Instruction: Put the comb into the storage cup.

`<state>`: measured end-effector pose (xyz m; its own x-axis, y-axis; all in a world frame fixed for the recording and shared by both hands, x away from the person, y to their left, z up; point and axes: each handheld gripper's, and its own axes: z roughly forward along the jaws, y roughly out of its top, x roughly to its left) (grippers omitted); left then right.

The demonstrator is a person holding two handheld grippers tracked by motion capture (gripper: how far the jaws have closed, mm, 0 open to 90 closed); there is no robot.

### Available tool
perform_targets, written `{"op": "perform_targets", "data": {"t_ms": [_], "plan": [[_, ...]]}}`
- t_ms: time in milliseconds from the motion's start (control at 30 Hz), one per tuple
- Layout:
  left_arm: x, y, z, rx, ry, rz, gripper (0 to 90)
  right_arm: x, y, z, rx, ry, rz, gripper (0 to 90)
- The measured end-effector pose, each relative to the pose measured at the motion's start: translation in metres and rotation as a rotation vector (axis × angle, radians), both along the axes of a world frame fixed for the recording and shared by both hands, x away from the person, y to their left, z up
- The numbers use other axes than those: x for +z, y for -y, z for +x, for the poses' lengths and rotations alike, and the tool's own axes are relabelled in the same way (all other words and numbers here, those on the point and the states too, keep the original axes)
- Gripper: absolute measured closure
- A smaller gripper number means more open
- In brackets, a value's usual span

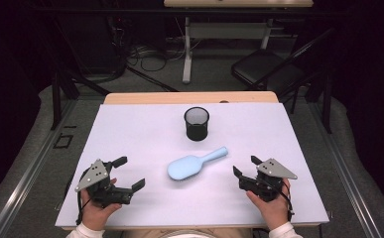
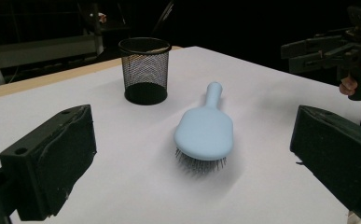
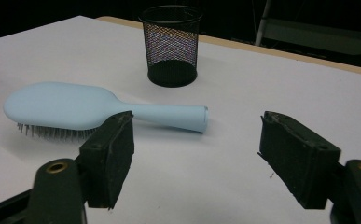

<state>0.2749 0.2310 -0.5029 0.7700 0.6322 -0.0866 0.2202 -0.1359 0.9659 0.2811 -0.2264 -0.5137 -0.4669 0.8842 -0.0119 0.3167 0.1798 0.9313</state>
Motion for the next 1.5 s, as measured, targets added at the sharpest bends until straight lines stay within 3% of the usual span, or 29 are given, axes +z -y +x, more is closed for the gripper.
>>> {"op": "perform_targets", "data": {"t_ms": [233,267,600,1067,1433,1500], "plan": [[0.0,-0.002,-0.002,0.004,-0.003,-0.004,0.3,-0.001,-0.001,0.008,0.013,-0.028,-0.014,39.3],[0.0,-0.002,-0.002,0.006,-0.002,-0.004,0.3,-0.002,-0.002,0.01,0.026,-0.03,-0.023,44.3],[-0.001,-0.003,-0.004,0.015,-0.003,0.006,0.3,-0.003,-0.005,0.016,0.049,-0.044,-0.037,52.3],[-0.001,-0.006,-0.004,0.028,-0.002,-0.006,0.4,0.001,-0.017,0.038,0.025,-0.102,-0.018,57.5],[-0.001,-0.004,-0.001,0.015,-0.004,-0.007,0.7,0.003,-0.023,0.06,-0.031,-0.15,-0.002,63.3],[-0.001,-0.003,0.001,0.011,-0.007,-0.004,0.7,0.005,-0.023,0.066,-0.025,-0.166,-0.005,68.2]]}}
